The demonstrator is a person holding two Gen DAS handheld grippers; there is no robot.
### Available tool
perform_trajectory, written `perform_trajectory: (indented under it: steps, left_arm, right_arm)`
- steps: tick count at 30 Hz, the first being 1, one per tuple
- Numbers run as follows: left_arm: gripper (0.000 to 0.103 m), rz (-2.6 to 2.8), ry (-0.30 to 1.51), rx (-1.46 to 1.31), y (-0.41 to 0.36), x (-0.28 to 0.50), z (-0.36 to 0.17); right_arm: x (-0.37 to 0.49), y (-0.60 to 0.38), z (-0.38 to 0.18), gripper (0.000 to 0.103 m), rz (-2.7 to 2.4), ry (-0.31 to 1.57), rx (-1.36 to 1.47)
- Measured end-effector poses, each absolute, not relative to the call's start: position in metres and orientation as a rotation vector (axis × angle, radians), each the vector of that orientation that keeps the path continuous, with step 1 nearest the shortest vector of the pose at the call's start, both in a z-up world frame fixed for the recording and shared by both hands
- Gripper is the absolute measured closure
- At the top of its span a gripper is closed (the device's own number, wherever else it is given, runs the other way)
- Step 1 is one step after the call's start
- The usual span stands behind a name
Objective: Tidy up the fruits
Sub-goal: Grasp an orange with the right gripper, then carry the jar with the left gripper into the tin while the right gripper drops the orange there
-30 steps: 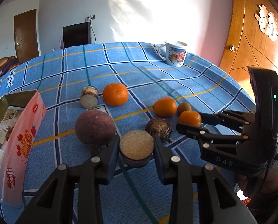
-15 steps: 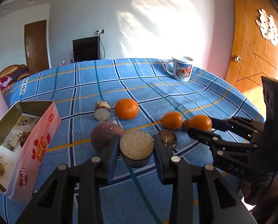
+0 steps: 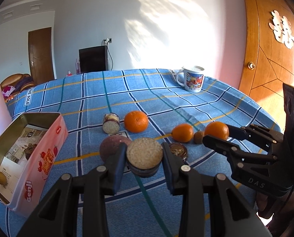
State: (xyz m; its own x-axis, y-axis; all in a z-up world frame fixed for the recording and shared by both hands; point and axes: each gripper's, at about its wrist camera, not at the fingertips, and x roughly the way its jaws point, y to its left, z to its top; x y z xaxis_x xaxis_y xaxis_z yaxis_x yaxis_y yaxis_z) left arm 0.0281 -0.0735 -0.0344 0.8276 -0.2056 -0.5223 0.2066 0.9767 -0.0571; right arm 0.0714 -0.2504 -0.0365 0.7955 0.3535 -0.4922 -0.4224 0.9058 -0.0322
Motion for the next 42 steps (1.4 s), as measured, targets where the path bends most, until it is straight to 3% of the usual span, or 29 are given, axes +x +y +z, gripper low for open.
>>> perform_trajectory:
  steps: [42]
  left_arm:
    - [0.066, -0.197, 0.430, 0.022, -0.069, 0.011, -0.022]
  right_arm:
    - [0.046, -0.256, -0.030, 0.062, 0.448, 0.313, -0.142]
